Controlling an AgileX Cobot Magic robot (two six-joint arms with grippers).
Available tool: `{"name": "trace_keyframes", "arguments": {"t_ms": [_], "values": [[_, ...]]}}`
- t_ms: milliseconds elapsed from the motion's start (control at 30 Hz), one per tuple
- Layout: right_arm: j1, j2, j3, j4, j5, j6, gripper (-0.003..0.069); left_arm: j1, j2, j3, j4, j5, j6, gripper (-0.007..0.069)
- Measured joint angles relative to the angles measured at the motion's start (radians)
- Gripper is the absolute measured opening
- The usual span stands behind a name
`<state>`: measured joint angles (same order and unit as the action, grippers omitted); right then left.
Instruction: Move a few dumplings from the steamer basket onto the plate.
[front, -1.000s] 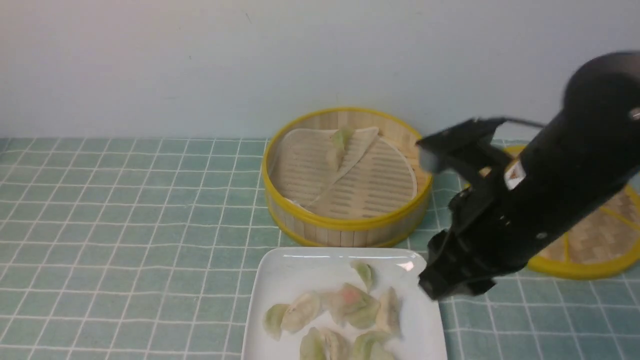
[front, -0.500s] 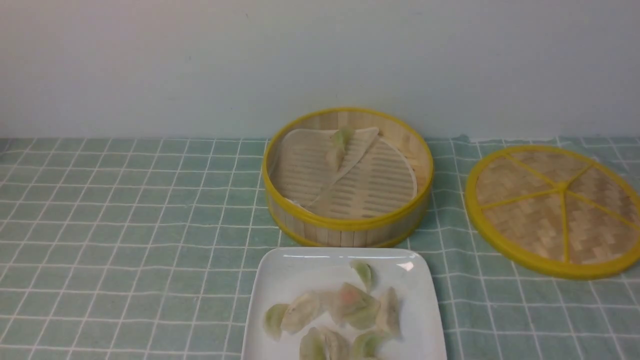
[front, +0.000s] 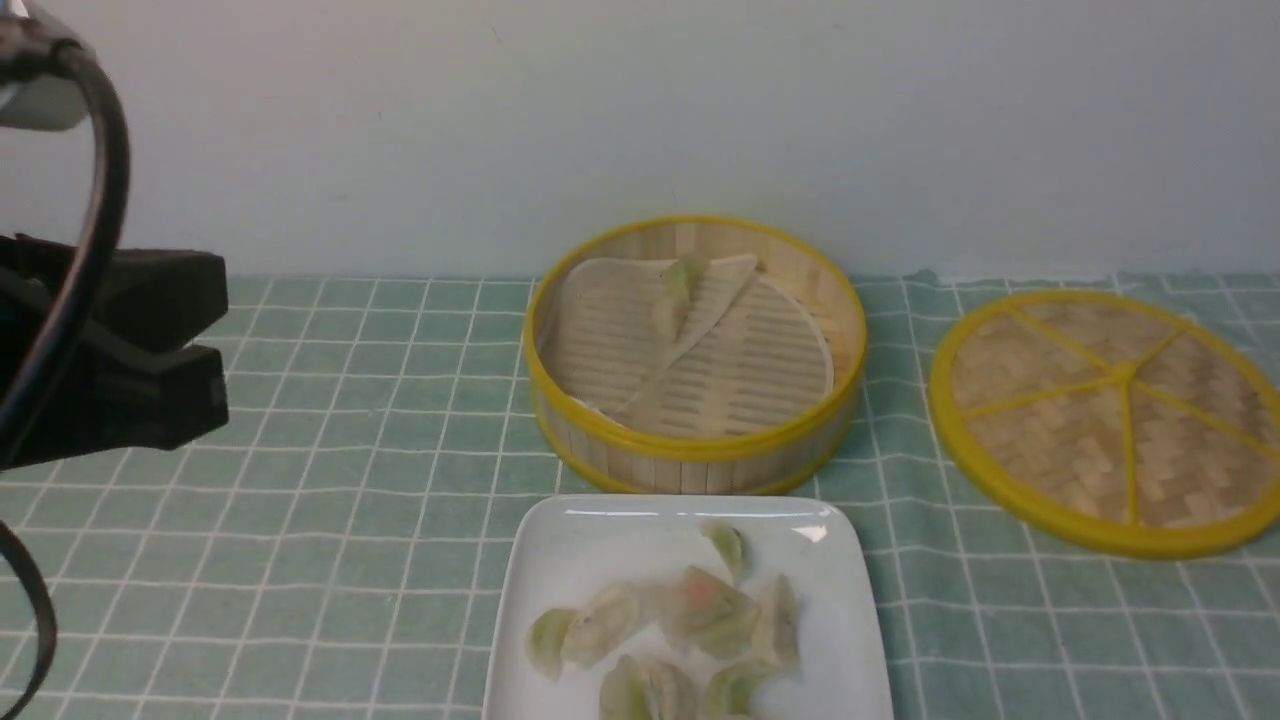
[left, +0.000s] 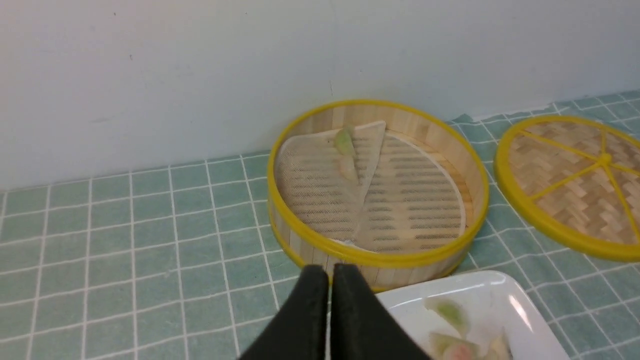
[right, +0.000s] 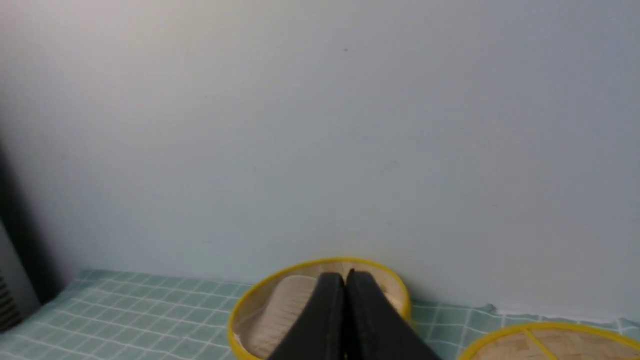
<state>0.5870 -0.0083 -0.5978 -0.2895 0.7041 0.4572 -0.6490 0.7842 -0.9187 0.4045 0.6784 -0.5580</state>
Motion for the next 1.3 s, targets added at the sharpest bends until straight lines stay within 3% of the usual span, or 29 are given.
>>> {"name": "trace_keyframes", "arguments": {"t_ms": [300,1300], "values": [[0.0,0.002,0.0,0.091,-0.04,0.001,-0.0013,0.0,0.0,0.0,-0.011,0.08,0.079,-0.0006],[0.001,0.002,0.003,0.098,-0.034,0.002,-0.0013,0.0,0.0,0.0,-0.074,0.002,0.093,-0.0006]]}}
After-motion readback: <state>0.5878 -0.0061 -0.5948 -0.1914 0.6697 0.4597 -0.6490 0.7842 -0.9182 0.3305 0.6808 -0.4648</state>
